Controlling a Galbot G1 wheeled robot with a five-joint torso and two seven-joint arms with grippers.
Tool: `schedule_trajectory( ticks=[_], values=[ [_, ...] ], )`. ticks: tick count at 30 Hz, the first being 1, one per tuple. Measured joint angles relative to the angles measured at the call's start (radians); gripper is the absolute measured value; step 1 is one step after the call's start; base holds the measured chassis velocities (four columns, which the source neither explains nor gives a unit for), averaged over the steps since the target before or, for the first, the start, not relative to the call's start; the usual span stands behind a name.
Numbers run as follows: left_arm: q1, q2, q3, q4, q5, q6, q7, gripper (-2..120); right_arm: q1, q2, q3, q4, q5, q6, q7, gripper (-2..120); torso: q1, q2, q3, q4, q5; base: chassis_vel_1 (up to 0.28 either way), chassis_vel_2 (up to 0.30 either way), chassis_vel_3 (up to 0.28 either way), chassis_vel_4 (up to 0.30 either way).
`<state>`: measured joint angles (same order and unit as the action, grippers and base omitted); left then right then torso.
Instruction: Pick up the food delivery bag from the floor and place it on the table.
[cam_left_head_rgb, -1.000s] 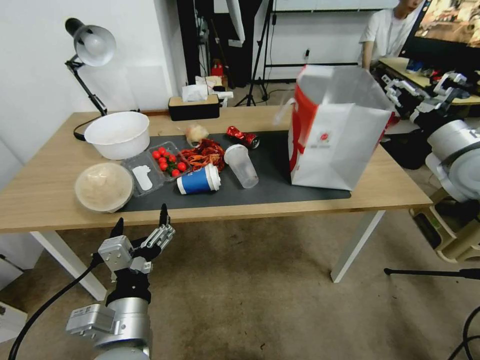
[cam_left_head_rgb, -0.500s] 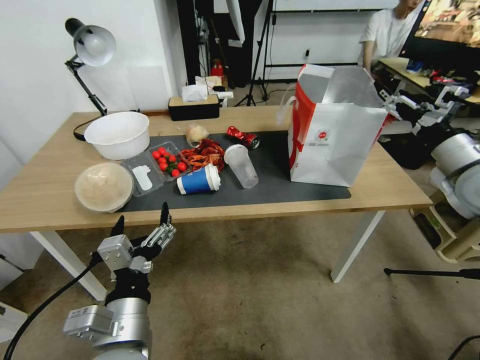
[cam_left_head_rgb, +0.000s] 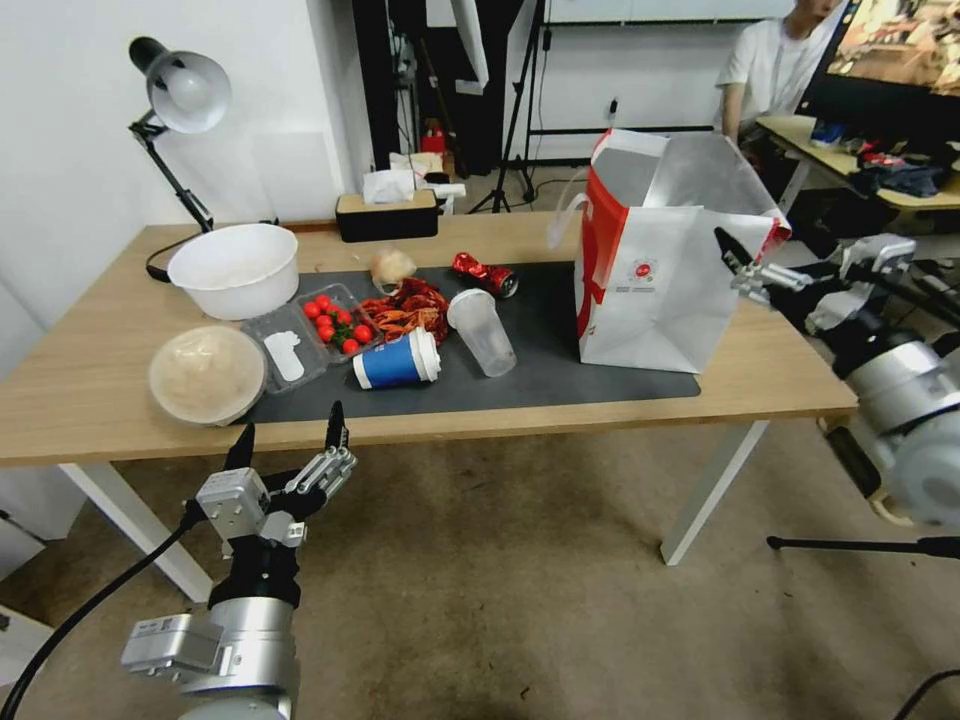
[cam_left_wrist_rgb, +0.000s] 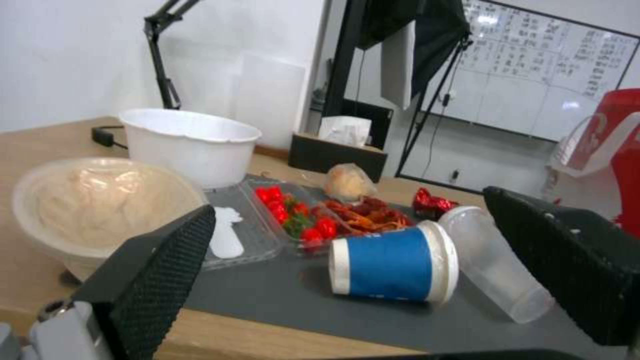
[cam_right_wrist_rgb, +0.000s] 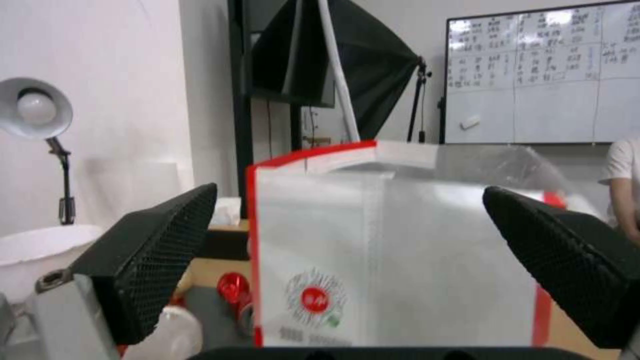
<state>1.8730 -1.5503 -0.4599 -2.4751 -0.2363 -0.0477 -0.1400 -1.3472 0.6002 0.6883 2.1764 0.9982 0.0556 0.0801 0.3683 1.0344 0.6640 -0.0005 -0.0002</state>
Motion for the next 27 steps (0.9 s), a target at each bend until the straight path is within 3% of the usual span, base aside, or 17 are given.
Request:
schedule_trajectory(
  ticks=[10,15,17,22,27],
  values=[
    [0.008,0.009,-0.029,0.052,0.032,-0.044,0.055,100,-0.202,0.121,0.01,0.032,-0.173,0.061,0.011,100,0.0,0.0,0.0,-0.0002,0.0,0.0,0.0,0.0,0.0],
    [-0.011,0.03,-0.041,0.117,0.039,-0.074,0.081,100,-0.325,0.243,-0.014,-0.014,-0.303,0.184,-0.022,100,0.0,0.0,0.0,0.0001,0.0001,0.0,0.0,0.0,0.0],
    [-0.023,0.045,-0.041,0.159,0.022,-0.09,0.102,100,-0.381,0.318,-0.025,-0.045,-0.363,0.247,-0.036,100,0.0,0.0,0.0,-0.0012,0.0002,0.0,0.0,0.0,0.0],
    [-0.029,0.047,-0.051,0.238,0.022,-0.157,0.103,100,-0.405,0.386,-0.056,-0.091,-0.407,0.295,-0.066,100,0.0,0.0,0.0,-0.0001,0.0001,0.0,0.0,0.0,0.0],
    [-0.036,0.041,-0.057,0.261,0.038,-0.181,0.106,100,-0.396,0.407,-0.069,-0.118,-0.426,0.303,-0.081,100,0.0,0.0,0.0,-0.0001,0.0,0.0,0.0,0.0,0.0]
  ],
)
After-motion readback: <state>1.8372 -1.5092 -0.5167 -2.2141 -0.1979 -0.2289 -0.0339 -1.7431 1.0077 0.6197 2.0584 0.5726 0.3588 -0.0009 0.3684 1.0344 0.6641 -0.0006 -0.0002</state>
